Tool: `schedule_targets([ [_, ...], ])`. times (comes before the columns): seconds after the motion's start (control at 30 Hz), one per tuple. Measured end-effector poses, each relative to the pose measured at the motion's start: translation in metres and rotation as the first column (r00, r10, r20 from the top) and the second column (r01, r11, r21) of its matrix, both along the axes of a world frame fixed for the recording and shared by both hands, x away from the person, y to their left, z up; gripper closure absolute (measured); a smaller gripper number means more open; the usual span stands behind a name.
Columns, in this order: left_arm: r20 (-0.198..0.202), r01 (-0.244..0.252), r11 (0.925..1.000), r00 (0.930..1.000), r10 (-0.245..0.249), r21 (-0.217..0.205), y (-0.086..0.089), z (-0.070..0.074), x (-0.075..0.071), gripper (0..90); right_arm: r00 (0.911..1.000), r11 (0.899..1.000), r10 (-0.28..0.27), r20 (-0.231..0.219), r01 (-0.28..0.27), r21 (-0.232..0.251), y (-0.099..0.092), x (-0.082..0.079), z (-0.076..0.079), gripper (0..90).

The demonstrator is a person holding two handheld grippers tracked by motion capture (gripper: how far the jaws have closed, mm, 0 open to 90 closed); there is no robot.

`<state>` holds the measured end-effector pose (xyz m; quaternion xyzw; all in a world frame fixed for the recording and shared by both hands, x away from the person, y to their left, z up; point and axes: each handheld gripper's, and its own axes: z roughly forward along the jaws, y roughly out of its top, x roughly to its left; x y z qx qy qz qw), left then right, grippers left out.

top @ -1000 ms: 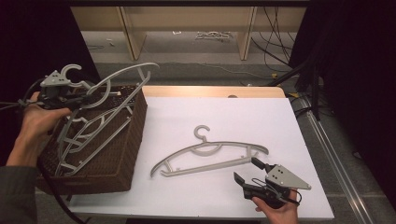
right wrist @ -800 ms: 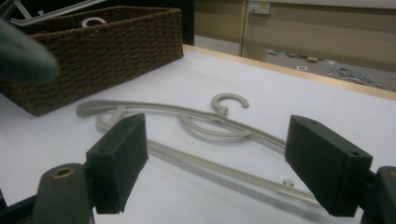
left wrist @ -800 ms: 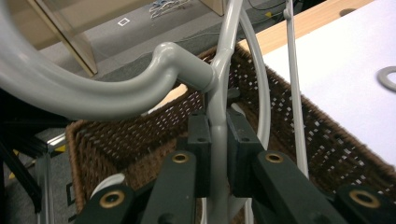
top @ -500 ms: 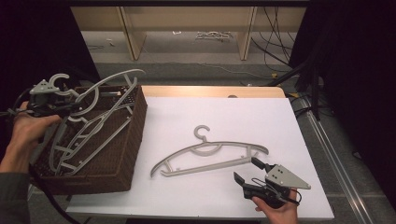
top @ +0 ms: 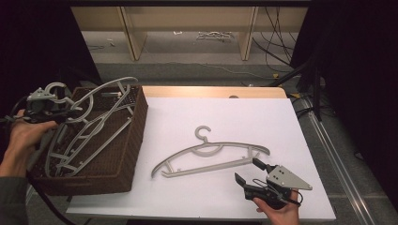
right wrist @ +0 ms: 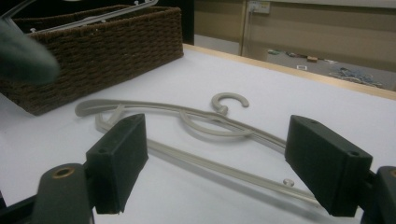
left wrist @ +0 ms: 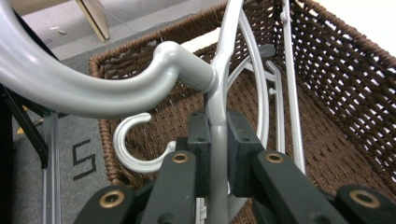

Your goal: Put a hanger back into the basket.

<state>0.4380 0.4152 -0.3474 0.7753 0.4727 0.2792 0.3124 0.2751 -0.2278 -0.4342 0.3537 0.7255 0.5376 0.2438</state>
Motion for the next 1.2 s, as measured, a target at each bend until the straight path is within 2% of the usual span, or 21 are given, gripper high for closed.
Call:
schedule_targets([
  [0.17, -0.009, -0.011, 0.9999, 0.9999, 0.011, -0.008, 0.005, -0.003, -0.001, 81.6, 1.0000, 1.000, -0.001, -0.003, 0.001, 0.004, 0.000, 0.000, 0.000, 22.2],
  [0.37, -0.024, 0.015, 0.9997, 0.9996, -0.015, 0.018, 0.008, -0.006, -0.005, 81.6, 1.0000, 1.000, -0.003, -0.001, 0.003, 0.002, 0.000, 0.000, 0.000, 22.2],
  [0.4, -0.015, 0.018, 0.9998, 0.9997, -0.018, 0.005, 0.008, -0.009, -0.004, 81.6, 1.0000, 1.000, -0.002, -0.001, 0.002, 0.001, 0.000, 0.000, 0.000, 22.2],
  [0.43, -0.031, 0.015, 0.9998, 0.9994, -0.014, 0.015, 0.010, -0.009, -0.004, 81.6, 1.0000, 1.000, -0.002, -0.001, 0.002, 0.000, 0.000, 0.000, 0.000, 22.2],
  [0.47, -0.037, 0.004, 1.0000, 0.9993, -0.004, 0.004, 0.010, -0.011, -0.004, 81.6, 1.0000, 1.000, 0.000, 0.001, 0.000, -0.001, 0.000, 0.000, 0.000, 22.2],
  [0.53, -0.050, 0.012, 0.9998, 0.9987, -0.011, 0.015, 0.010, -0.015, -0.004, 81.5, 1.0000, 1.000, 0.001, 0.001, -0.001, -0.001, 0.000, 0.000, 0.000, 22.2],
  [0.57, -0.057, 0.019, 0.9997, 0.9982, -0.018, 0.014, 0.010, -0.016, -0.003, 81.5, 1.0000, 1.000, 0.000, 0.001, 0.000, -0.001, 0.000, 0.000, 0.000, 22.2],
  [0.6, -0.038, 0.018, 0.9998, 0.9991, -0.018, -0.001, 0.008, -0.021, -0.002, 81.5, 1.0000, 1.000, -0.001, 0.000, 0.001, 0.000, 0.000, 0.000, 0.000, 22.2],
  [0.67, -0.069, 0.037, 0.9992, 0.9970, -0.036, 0.016, 0.007, -0.022, -0.001, 81.5, 1.0000, 1.000, -0.001, -0.006, 0.001, 0.001, 0.000, 0.000, 0.000, 22.2],
  [0.7, -0.058, 0.039, 0.9992, 0.9976, -0.039, 0.009, 0.005, -0.025, 0.000, 81.4, 1.0000, 1.000, 0.000, -0.005, 0.000, 0.000, 0.000, 0.000, 0.000, 22.2],
  [0.83, -0.086, 0.063, 0.9973, 0.9945, -0.059, 0.038, 0.000, -0.029, 0.003, 81.3, 1.0000, 1.000, 0.002, -0.001, -0.002, 0.000, 0.000, 0.000, 0.000, 22.2],
  [0.87, -0.066, 0.052, 0.9985, 0.9965, -0.051, 0.013, -0.003, -0.033, 0.003, 81.2, 1.0000, 1.000, 0.001, -0.005, -0.001, 0.000, 0.000, 0.000, 0.000, 22.2],
  [0.97, -0.080, 0.053, 0.9986, 0.9954, -0.052, 0.005, -0.007, -0.040, 0.004, 81.0, 1.0000, 1.000, 0.000, 0.000, 0.000, -0.001, 0.000, 0.000, 0.000, 22.2],
  [1.07, -0.094, 0.064, 0.9976, 0.9936, -0.062, 0.027, -0.011, -0.045, 0.008, 80.8, 1.0000, 1.000, 0.002, 0.000, -0.002, -0.002, 0.000, 0.000, 0.000, 22.2],
  [1.17, -0.098, 0.051, 0.9980, 0.9941, -0.047, 0.037, -0.017, -0.052, 0.010, 80.9, 1.0000, 1.000, 0.001, 0.000, -0.001, -0.002, 0.000, 0.000, 0.000, 22.2],
  [1.2, -0.131, 0.062, 0.9959, 0.9900, -0.053, 0.066, -0.016, -0.051, 0.011, 80.9, 1.0000, 1.000, 0.000, 0.000, 0.000, -0.001, 0.000, 0.000, 0.000, 22.2],
])
